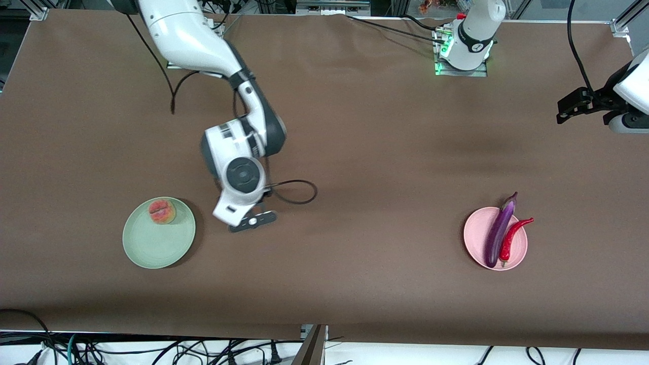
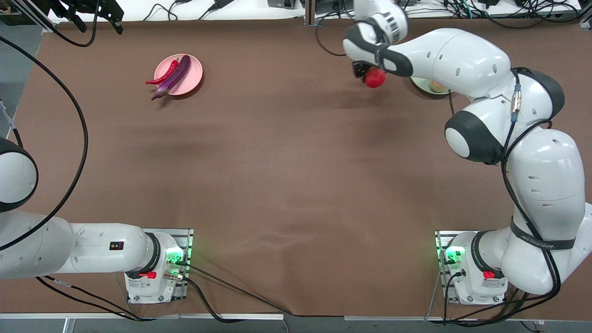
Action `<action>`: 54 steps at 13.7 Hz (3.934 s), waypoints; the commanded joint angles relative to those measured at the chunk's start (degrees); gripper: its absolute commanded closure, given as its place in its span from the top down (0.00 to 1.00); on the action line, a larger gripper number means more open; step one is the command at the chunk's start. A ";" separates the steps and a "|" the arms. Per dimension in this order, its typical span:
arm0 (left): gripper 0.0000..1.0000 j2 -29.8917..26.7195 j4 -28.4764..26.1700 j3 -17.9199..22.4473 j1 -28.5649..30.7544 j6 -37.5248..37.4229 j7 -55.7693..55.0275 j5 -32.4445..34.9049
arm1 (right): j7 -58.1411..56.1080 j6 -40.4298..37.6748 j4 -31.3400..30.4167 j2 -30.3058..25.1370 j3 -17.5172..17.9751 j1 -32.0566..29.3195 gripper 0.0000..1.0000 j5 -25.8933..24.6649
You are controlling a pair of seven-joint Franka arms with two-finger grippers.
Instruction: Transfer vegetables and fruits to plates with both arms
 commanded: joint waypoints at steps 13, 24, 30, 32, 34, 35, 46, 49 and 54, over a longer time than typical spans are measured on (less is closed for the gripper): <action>1.00 3.55 8.40 0.34 2.81 -1.75 0.42 -4.98 | -38.32 10.60 -0.68 2.42 0.40 -22.66 0.46 5.02; 1.00 3.20 7.70 -2.83 3.16 -4.57 -0.01 -4.90 | -37.80 12.46 -0.68 4.10 0.40 -23.63 1.00 11.08; 1.00 3.37 7.61 -2.83 3.16 -4.66 -0.01 -4.72 | -29.03 -7.17 9.14 0.40 -0.04 -22.84 1.00 12.49; 1.00 3.46 7.61 -2.83 3.25 -4.57 -0.01 -4.81 | -24.46 -14.85 12.76 -1.52 -0.21 -22.84 1.00 12.40; 1.00 3.46 7.61 -2.74 3.25 -4.57 -0.01 -4.81 | -17.88 -19.08 12.68 -6.07 0.57 -22.23 1.00 11.44; 1.00 3.46 7.61 -2.74 3.25 -4.66 -0.01 -4.81 | -13.67 -22.14 12.59 -8.02 0.66 -21.97 1.00 11.00; 1.00 3.46 7.61 -2.65 3.25 -4.66 -0.01 -4.81 | -8.18 -20.77 -18.34 -43.61 18.95 -33.11 1.00 -2.63; 1.00 3.02 6.21 -2.74 3.25 -4.22 0.07 -4.28 | -8.62 -21.38 -18.52 -46.53 18.95 -35.05 1.00 -2.37; 1.00 -0.05 0.68 -3.09 3.25 0.69 0.16 -2.52 | -8.53 -22.17 -16.08 -43.73 18.60 -35.24 1.00 -2.98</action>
